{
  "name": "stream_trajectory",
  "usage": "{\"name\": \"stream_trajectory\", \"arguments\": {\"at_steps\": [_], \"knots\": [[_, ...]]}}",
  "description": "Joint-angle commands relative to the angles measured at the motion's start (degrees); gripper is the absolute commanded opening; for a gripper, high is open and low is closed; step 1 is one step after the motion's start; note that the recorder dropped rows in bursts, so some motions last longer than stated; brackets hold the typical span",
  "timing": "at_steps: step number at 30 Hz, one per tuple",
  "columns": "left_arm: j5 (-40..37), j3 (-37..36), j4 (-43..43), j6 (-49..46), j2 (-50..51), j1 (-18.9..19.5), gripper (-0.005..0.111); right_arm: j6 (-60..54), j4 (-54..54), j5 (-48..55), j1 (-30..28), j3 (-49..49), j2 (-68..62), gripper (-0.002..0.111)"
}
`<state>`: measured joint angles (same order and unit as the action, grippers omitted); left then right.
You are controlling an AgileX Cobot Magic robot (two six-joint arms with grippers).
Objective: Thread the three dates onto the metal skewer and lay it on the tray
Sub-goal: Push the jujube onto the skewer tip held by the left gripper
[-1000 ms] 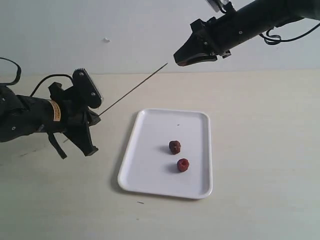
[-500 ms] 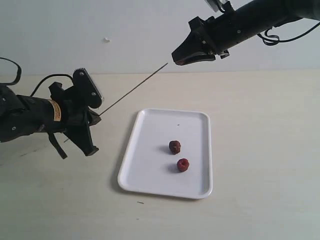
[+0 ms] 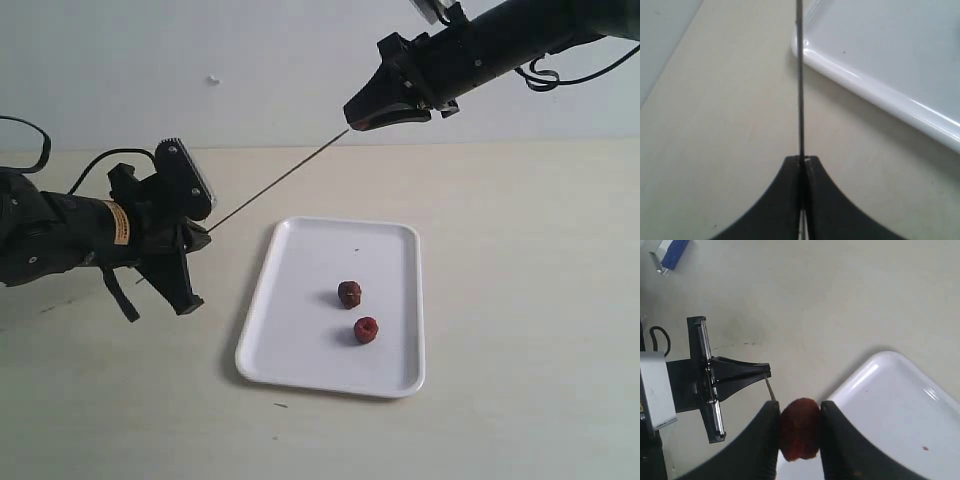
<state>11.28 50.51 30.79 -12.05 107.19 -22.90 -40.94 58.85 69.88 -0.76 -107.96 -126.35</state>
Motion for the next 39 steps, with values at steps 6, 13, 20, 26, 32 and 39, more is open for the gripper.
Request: {"name": "stream_trajectory", "arguments": {"at_steps": [6,13,20,26,32,39], "knots": [[0.8,-0.34,-0.2,0.02,-0.58,-0.15,0.0,0.65,0.55,0.08,0.08,-0.43,1.08,0.027],[0.8,-0.34,-0.07,0.02,-0.58,-0.15,0.0,1.05,0.3,0.08,0.08,-0.43,1.08,0.027],[0.91,-0.34,-0.08,-0.48,-0.58,-0.15,0.0,1.64,-2.37,0.08,0.08,-0.43,1.08,0.027],[0.91,-0.34,-0.08,-0.75,-0.58,-0.15,0.0,1.53,-2.4,0.08,1.43,-0.43,2.21,0.027],[0.68,-0.34,-0.08,-0.76,-0.58,-0.15,0.0,2.74,-5.07,0.08,2.06,-0.43,3.76,0.027],[0.68,-0.34,-0.08,-0.76,-0.58,-0.15,0.0,3.29,-7.83,0.08,2.06,-0.43,3.76,0.027]]}}
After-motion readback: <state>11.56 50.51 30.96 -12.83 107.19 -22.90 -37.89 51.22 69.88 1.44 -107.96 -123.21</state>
